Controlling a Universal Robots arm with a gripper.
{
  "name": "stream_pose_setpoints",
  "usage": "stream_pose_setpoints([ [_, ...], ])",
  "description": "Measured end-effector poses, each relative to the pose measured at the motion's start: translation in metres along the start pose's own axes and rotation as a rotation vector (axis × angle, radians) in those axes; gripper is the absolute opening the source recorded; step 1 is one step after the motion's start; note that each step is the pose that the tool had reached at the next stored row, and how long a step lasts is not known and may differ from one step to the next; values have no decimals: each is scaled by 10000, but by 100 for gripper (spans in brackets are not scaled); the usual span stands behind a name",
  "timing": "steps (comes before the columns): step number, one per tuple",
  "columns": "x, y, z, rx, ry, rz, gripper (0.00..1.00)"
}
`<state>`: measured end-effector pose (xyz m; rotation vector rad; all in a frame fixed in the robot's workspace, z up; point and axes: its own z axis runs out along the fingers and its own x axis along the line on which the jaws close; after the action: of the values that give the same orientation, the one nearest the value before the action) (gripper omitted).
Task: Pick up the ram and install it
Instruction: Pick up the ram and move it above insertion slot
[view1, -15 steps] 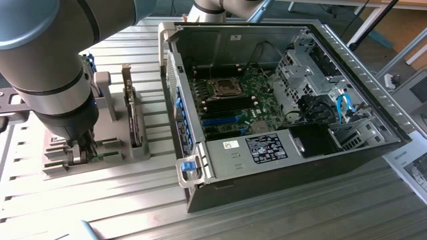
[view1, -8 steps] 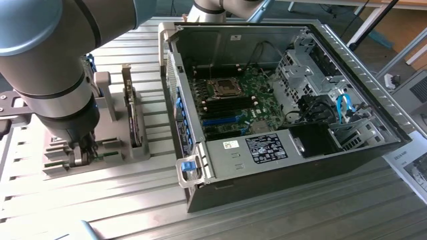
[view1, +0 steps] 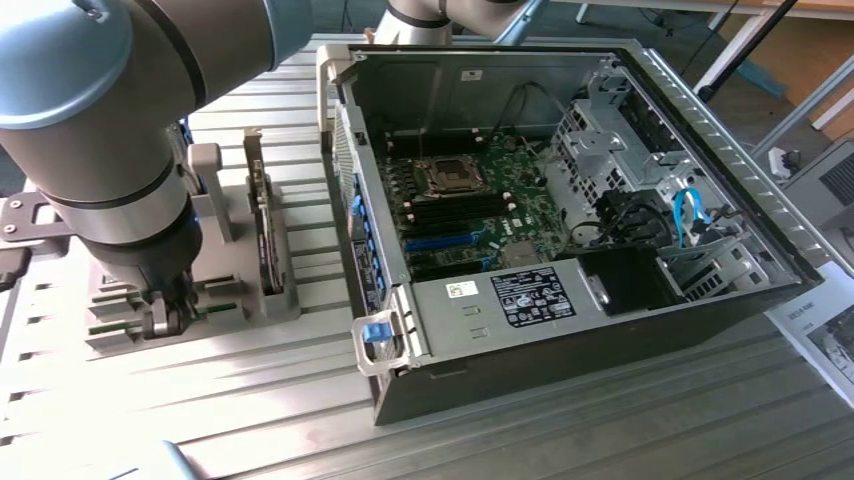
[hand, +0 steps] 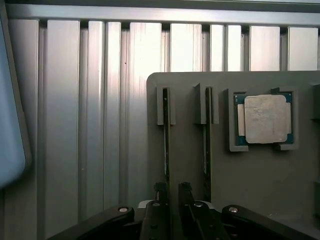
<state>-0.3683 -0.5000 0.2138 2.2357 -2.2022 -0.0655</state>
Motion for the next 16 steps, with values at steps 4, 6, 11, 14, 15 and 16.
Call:
stream_pose_setpoints([
  [4, 0, -1, 24, 0, 0, 1, 24],
  [6, 1, -2, 24, 0, 0, 0, 24],
  [11, 1, -15, 24, 0, 0, 0, 24],
  [14, 7, -28, 26, 0, 0, 0, 24],
  [15, 7, -29, 26, 0, 0, 0, 24],
  [16, 7, -29, 26, 0, 0, 0, 24],
])
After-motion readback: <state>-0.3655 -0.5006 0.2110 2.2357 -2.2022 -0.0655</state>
